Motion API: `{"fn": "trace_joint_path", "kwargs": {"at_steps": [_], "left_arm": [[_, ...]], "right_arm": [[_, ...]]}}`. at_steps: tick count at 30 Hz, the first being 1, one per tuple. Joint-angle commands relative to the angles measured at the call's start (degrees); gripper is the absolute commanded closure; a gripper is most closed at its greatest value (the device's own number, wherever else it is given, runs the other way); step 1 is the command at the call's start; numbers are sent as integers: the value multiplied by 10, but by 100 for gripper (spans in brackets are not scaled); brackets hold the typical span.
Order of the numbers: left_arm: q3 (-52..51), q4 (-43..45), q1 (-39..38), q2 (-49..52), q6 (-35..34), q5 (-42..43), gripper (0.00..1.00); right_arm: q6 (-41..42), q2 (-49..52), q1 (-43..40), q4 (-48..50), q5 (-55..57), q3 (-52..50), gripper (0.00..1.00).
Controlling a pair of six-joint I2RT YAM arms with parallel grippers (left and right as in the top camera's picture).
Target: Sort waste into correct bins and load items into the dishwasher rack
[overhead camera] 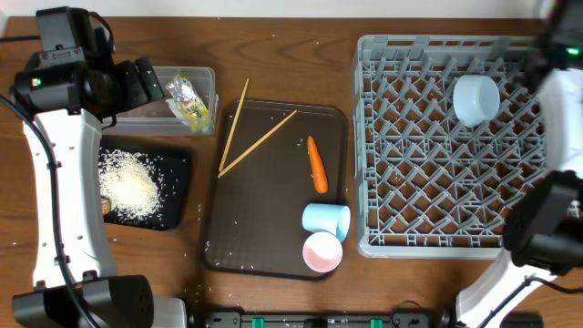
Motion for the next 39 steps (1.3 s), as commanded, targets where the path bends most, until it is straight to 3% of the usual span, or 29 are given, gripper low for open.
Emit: {"fn": "trace_joint_path", "kwargs": {"at_steps": [1, 7, 13, 19, 23, 30, 35, 39], "left_arm": [[-7, -2, 3, 3, -3, -1, 2], [-7, -2, 3, 3, -3, -1, 2], [-7, -2, 3, 3, -3, -1, 2], [-7, -2, 3, 3, -3, -1, 2], [-7, -2, 3, 3, -3, -1, 2], [-7, -2, 3, 3, -3, -1, 2], [-7, -2, 3, 3, -3, -1, 2], [-7, -2, 3, 3, -3, -1, 2]], "right_arm": [[7, 0, 34, 8, -8, -5, 35], [7, -7, 44, 44, 14, -3, 15], [8, -54, 52, 97, 2, -3, 8], [57, -129, 77, 99, -90, -3, 3], [120, -171, 108, 45, -203, -3, 4], [173, -190, 162, -47, -515, -3, 7], [200, -188, 188, -53, -746, -3, 1], [231, -179, 215, -52, -825, -3, 1]]}}
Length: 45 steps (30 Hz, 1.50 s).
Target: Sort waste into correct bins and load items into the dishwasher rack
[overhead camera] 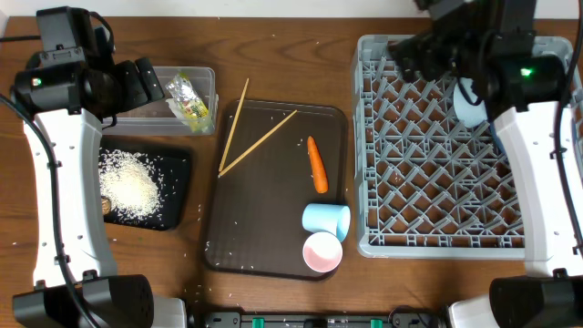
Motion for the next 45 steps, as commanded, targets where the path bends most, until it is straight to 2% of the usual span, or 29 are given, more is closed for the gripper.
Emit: {"fn": "trace_joint_path", "kwargs": {"at_steps": [1, 13, 20, 21, 23, 24, 28, 31, 35, 40, 45], "left_arm": [[-7, -2, 3, 3, -3, -1, 2], [-7, -2, 3, 3, -3, -1, 2], [-7, -2, 3, 3, -3, -1, 2], [-7, -2, 3, 3, -3, -1, 2], [-7, -2, 3, 3, -3, -1, 2], [-7, -2, 3, 3, -3, -1, 2], [-7, -2, 3, 3, -3, -1, 2], [-7, -2, 3, 3, -3, -1, 2], [-7, 9, 3, 3, -2, -1, 2], [-7, 9, 3, 3, -3, -1, 2], [-7, 9, 3, 3, -3, -1, 2]], "right_arm": [[49, 14, 31, -4, -134, 0, 2], [69, 135, 167, -98, -118, -1, 8], [81, 179, 208, -83, -118, -1, 24], [84, 183, 211, -74, -118, -1, 28], [89, 193, 218, -58, -99, -1, 44], [106, 199, 222, -52, -72, -1, 46], [159, 209, 230, -50, 13, -1, 43], [165, 209, 230, -54, 12, 0, 40], [218, 205, 227, -97, -3, 0, 34], [244, 190, 227, -191, -16, 0, 35], [244, 162, 236, -237, -15, 0, 36]]}}
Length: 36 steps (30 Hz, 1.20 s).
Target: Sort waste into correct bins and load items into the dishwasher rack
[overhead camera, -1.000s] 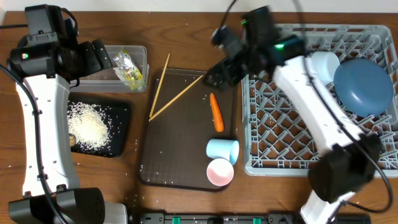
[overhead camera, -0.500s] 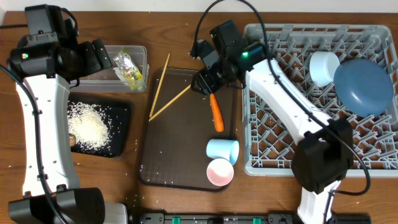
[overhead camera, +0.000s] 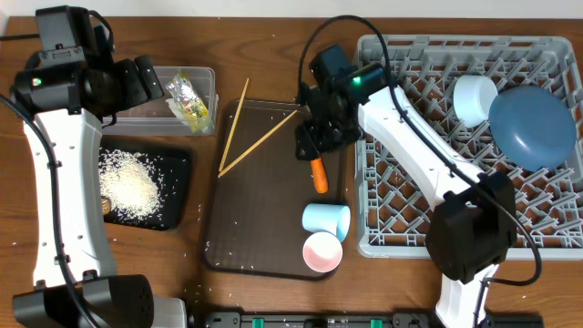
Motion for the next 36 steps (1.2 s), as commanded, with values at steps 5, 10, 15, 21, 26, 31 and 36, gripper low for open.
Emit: {"fn": "trace_joint_path", "kwargs": {"at_steps": [5, 10, 15, 21, 26, 31, 36], "left_arm": [[-7, 1, 2, 3, -3, 6, 2], [-7, -4, -1, 3, 4, 108, 1], [-7, -19, -54, 3, 65, 143, 1], [-7, -37, -160, 3, 75, 63, 2], [-7, -57, -248, 4, 84, 54, 2], [-7, -84, -326, 12, 84, 52, 5], [-10, -85, -358, 26, 83, 27, 7]], "right_arm": [[16, -111, -2, 14, 21, 2, 32], [45, -193, -49, 22, 115, 2, 5], [46, -254, -136, 51, 124, 2, 1], [45, -270, -199, 49, 122, 2, 1], [28, -266, -228, 33, 144, 1, 1], [31, -265, -245, 24, 170, 1, 2], [48, -262, -244, 23, 125, -5, 8]]}}
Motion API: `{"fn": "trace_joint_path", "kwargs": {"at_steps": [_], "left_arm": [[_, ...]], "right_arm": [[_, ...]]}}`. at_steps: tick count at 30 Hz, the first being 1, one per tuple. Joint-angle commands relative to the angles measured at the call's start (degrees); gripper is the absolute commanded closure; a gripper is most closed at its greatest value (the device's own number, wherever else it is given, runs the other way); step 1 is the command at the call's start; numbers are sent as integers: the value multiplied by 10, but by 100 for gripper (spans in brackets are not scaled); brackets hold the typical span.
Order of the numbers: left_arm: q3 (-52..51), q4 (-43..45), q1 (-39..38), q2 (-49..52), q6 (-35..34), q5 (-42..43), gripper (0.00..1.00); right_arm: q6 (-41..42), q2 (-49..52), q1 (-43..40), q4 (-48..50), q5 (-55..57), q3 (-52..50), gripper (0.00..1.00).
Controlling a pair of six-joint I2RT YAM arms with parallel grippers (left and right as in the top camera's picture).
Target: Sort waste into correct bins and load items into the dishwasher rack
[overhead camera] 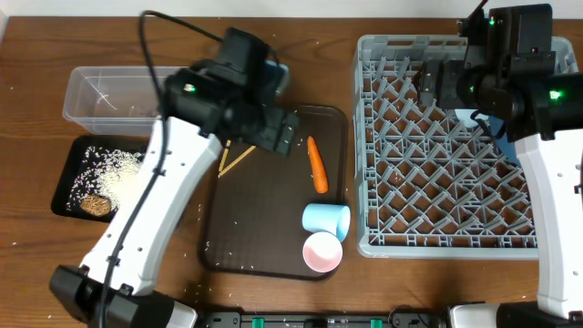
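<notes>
On the brown tray (pixel 264 237) lie an orange carrot (pixel 316 165), a pale blue cup (pixel 326 219) on its side and a pink cup (pixel 322 251). Two chopsticks (pixel 234 161) poke out from under my left gripper (pixel 279 133), which hangs over the tray's back left; its jaws are too dark to read. The grey dishwasher rack (pixel 428 173) stands to the right. My right gripper (pixel 432 85) is above the rack's back, its state unclear. A sliver of a pale cup (pixel 475 117) shows beneath that arm.
A clear plastic bin (pixel 105 96) stands at the back left, nothing showing inside it. In front of it is a black tray (pixel 73 173) with rice and a brown lump. Rice grains are scattered over the wooden table.
My right gripper was at the carrot's top end; it is now over the rack's back. My left arm went from the bin to the chopsticks. Bin and black tray sit further left; the yellow wrapper is gone.
First the right arm was off at the right edge, with a white cup in the rack. Then it hung over the rack's back. Later a blue bowl lay beside the cup and the gripper was at the carrot. The carrot lies unmoved; the left arm has reached in.
</notes>
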Motion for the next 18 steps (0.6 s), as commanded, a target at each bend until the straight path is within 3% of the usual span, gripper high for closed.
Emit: {"fn": "trace_joint_path", "kwargs": {"at_steps": [1, 7, 14, 18], "left_arm": [[-7, 1, -4, 15, 5, -36, 7], [-7, 16, 35, 17, -50, -105, 6], [-7, 34, 126, 17, -120, -108, 5], [-7, 55, 165, 17, -122, -108, 5]], "right_arm": [[9, 6, -1, -4, -50, -7, 9], [9, 14, 34, 1, -140, -67, 13], [22, 14, 114, 61, -200, -182, 19], [43, 14, 180, 108, -206, -216, 21]]}}
